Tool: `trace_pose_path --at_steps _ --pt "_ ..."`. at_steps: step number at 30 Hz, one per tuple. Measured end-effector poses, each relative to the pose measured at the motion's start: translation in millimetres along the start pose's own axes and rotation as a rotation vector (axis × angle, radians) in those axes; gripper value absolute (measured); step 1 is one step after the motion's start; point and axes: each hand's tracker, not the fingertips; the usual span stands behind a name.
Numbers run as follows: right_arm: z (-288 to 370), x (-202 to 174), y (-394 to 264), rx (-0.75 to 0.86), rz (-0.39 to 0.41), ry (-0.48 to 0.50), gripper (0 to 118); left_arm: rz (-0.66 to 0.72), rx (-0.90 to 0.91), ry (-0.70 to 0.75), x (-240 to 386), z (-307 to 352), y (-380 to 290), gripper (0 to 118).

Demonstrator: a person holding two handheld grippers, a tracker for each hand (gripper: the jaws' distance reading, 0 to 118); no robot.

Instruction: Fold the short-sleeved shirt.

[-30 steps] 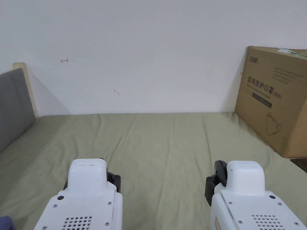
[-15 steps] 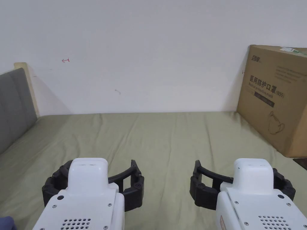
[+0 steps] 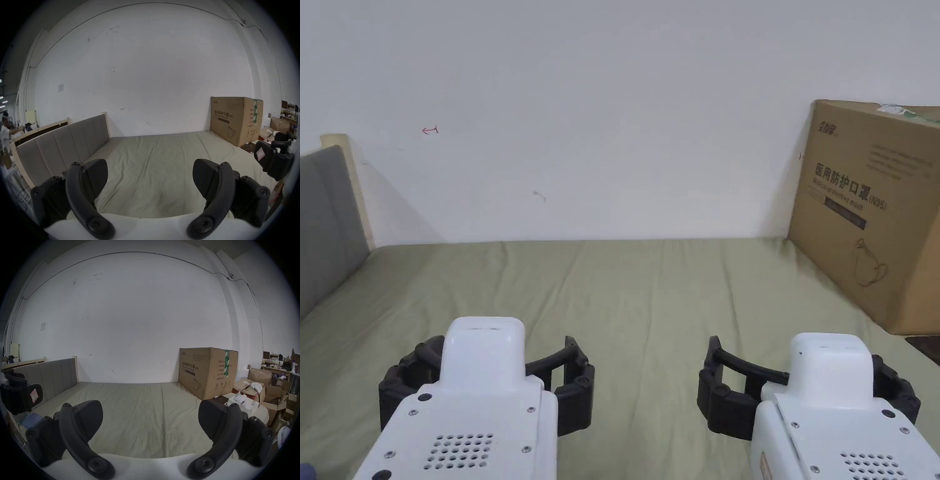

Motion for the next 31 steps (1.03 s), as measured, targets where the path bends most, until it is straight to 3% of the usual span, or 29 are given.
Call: trace_pose_path --at_steps 9,15,19,31 --pt "-6 7 -2 -0.035 -0.023 -0.004 117 0.039 -0.017 -0.030 -8 -5 8 109" --pt "-7 4 -1 -0.050 -0.012 0.010 117 -0.050 -0.032 0.070 -1 -6 3 109" --pt "-8 3 -2 -0.065 -0.028 0.028 117 -0.073 -0.042 0.054 2 -6 2 109" --pt "-7 3 2 -0.063 -0.026 0.031 117 -0.003 -0.002 0.015 -5 -5 7 109"
